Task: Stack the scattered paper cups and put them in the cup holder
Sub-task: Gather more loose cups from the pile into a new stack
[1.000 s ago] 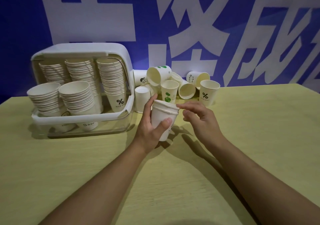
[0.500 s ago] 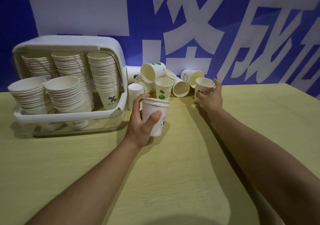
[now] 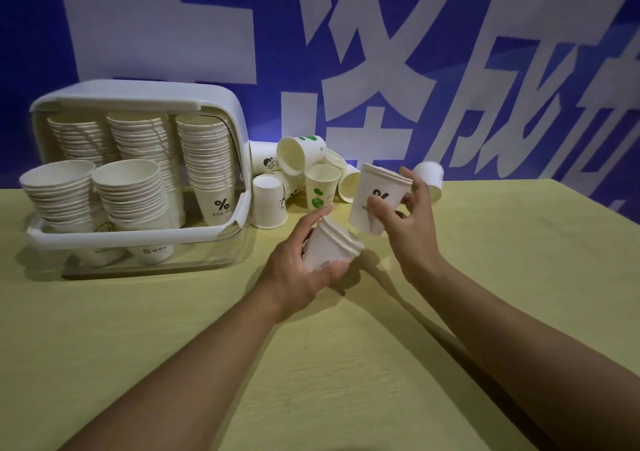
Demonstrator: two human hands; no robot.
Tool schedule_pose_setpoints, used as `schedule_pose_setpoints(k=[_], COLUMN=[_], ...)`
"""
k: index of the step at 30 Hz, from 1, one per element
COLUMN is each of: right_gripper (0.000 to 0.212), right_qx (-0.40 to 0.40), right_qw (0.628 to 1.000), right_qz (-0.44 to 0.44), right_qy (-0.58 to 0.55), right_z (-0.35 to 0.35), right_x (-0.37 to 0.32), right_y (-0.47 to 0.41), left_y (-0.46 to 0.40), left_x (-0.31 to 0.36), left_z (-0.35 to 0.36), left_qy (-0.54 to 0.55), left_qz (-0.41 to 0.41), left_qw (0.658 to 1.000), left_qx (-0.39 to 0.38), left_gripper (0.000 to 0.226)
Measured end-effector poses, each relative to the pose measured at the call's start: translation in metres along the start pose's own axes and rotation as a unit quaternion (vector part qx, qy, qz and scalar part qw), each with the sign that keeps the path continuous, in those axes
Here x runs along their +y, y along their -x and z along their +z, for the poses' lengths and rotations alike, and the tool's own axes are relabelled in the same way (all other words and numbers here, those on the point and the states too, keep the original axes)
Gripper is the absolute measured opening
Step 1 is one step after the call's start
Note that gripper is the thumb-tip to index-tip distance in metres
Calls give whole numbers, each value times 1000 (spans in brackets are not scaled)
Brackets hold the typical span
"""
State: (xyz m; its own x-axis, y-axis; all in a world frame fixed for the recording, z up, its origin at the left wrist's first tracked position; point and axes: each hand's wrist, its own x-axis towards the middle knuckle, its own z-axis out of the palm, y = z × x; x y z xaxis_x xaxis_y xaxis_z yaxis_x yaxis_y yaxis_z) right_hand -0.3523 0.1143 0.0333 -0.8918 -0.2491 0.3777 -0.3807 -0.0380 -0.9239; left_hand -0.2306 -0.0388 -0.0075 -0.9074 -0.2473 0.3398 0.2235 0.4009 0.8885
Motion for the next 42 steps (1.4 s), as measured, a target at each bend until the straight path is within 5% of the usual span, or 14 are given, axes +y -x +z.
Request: schedule_pose_setpoints(k=[9,13,18,23,28,31,36,42], right_gripper=[67,56,18,30,53,68,93,87], right_qx=[-161,-180,-31,120,227,244,227,162], right_qw=[985,980,982,938,903,872,869,892], right_qz=[47,59,-29,-8,82,128,257,306], right_qy=[44,62,183,326,354,405,356,290], right_z=[19,3,-50,-131,-191,-211,-223,-221], right_x=[5,4,9,41,62,71,74,58], right_y=[47,41,0,-65,-97,-106,-118,-120], left_y=[2,-1,-17,-47,-66,-73,-74,-64], left_x=[4,4,15,33,41,41,33,27], left_z=[0,5,30,71,107,119,125,115], left_qy=[-40,-31,-25,28,52,56,48,44], left_qz=[32,42,32,42,54,54,50,42], left_qw=[998,997,999,999,997,996,997,998], left_qx=[46,51,30,6,-20,-33,-37,-34], left_gripper=[98,85,80,86,86,85,86,85])
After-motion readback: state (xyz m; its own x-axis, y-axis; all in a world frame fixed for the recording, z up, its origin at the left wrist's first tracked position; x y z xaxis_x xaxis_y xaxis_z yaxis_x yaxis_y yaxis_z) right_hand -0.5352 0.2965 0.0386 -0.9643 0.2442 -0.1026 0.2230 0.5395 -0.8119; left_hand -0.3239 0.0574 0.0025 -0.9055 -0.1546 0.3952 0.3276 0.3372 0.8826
